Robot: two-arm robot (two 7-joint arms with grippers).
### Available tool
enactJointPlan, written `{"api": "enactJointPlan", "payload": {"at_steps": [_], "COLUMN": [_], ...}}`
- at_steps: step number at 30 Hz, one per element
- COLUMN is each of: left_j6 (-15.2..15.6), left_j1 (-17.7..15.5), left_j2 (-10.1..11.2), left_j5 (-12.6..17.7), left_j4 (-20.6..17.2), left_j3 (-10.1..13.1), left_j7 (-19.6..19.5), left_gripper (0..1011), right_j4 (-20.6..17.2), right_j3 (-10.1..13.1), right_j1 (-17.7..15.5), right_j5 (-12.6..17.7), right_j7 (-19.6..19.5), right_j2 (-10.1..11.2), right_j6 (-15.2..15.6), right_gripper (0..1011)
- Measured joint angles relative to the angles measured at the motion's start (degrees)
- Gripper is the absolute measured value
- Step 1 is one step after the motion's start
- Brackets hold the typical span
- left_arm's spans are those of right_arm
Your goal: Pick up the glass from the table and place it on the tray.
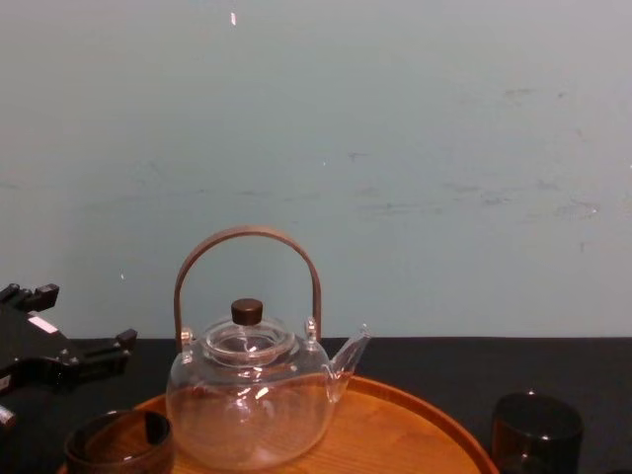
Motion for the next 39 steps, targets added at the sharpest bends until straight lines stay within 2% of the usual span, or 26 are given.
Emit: {"api": "enactJointPlan", "payload": {"at_steps": [12, 31, 39], "left_j6": [0.0, 0.0, 0.0], "left_j1": [0.0, 0.0, 0.0], "left_j2": [0.0, 0.0, 0.0], "left_j5": [0.0, 0.0, 0.0], "left_j4": [0.0, 0.0, 0.0], "left_j3": [0.0, 0.0, 0.0], "left_j7": [0.0, 0.0, 0.0], "left_gripper": [1001, 1001, 1001], "right_j4": [2.4, 4.4, 6.0], "right_j3": [0.5, 1.0, 0.6], "right_j1": [1.5, 3.0, 4.8], "right_j5": [-0.2, -0.4, -0.3], "right_j7": [2.2, 3.3, 3.9], "right_j2": [-1.8, -2.9, -3.4], "right_j6": [1.4, 2.6, 3.1], "right_gripper": [1002, 1002, 1003]}}
